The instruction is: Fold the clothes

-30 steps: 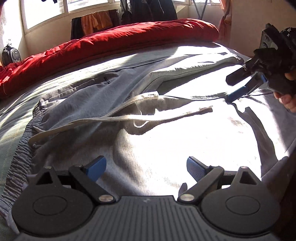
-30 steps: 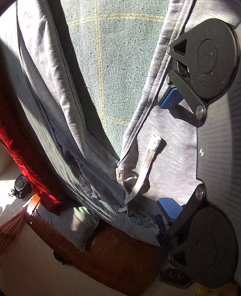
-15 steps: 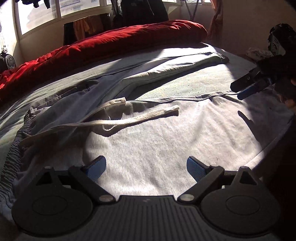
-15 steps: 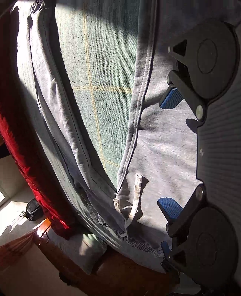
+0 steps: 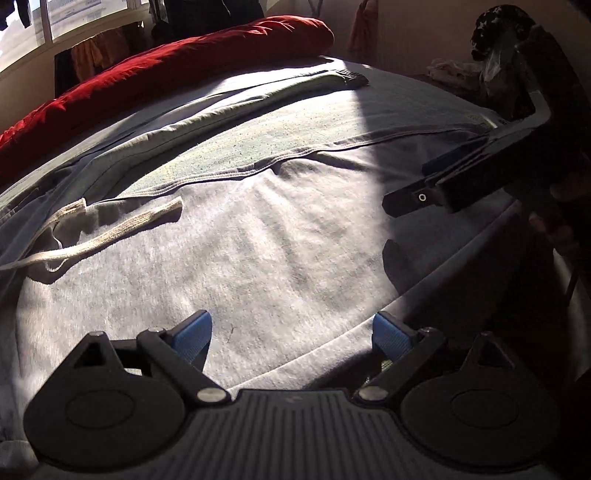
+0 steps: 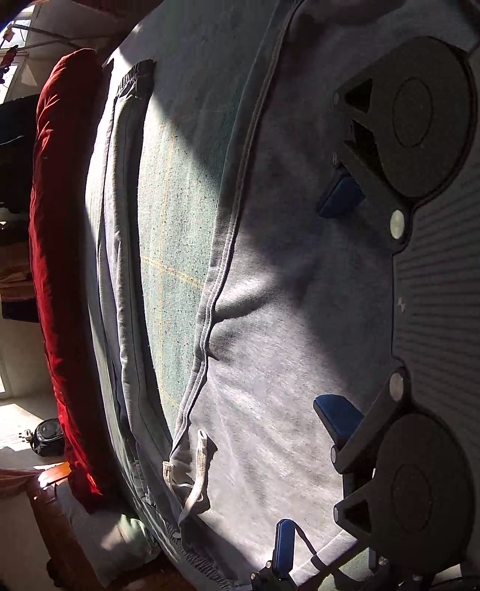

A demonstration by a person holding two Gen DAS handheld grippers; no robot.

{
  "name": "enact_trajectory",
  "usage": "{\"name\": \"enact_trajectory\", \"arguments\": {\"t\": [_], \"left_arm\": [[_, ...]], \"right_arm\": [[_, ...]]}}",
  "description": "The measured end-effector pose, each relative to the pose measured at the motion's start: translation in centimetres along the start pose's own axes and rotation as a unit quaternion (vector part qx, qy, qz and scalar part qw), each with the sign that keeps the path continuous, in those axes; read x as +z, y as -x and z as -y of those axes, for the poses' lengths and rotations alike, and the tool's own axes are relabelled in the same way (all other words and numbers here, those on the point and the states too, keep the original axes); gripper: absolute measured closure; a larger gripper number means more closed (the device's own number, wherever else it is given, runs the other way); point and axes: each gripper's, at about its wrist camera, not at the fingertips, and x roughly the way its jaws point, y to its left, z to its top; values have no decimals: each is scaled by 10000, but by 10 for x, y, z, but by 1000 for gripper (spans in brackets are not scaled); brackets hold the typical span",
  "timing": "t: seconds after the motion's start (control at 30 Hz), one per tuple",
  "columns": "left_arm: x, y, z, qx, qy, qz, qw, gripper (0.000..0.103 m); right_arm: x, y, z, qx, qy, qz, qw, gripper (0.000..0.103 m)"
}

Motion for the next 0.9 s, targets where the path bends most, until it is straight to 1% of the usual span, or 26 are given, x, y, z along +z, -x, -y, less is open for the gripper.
{"name": "enact_trajectory", "arguments": {"t": [0.1, 0.17, 0.23, 0.3, 0.37, 0.5, 0.57, 0.6, 0.67, 0.73, 0.8, 0.9], "left_arm": [[-10, 4, 4, 104, 49, 23, 9999, 9], [-14, 9, 3, 150, 144, -28, 9998, 9], [-16, 12, 6, 249, 126, -53, 9996, 9], [-11, 16, 13, 382, 12, -26, 9993, 9], [-1, 17, 20, 368, -53, 109, 9993, 9], [26, 8, 33, 153, 80, 391, 9991, 9], [35, -3, 39, 105, 202, 429, 9988, 9], [37, -9, 41, 104, 265, 413, 9987, 9], [35, -22, 42, 106, 399, 304, 9987, 9], [27, -30, 44, 156, 503, 222, 9984, 9], [19, -25, 46, 184, 523, 325, 9979, 9], [11, -17, 43, 92, 756, 310, 9966, 8]], "right_arm": [[-8, 11, 18, -124, -239, 104, 9996, 0], [-17, 20, 37, -385, -441, 125, 9982, 0], [-24, 30, 53, -665, -637, 174, 9956, 0], [-27, 35, 61, -821, -649, 227, 9942, 0], [-29, 36, 65, -923, -594, 255, 9936, 0], [-35, 20, 62, -1063, -377, 86, 9936, 0], [-39, 18, 60, -1115, -227, 137, 9934, 0], [-41, 19, 61, -1081, -262, 166, 9937, 0], [-43, 20, 65, -991, -337, 220, 9943, 0], [-45, 21, 66, -958, -285, 257, 9947, 0], [-48, 22, 63, -970, -184, 319, 9946, 0], [-52, 22, 62, -994, -130, 424, 9941, 0]]}}
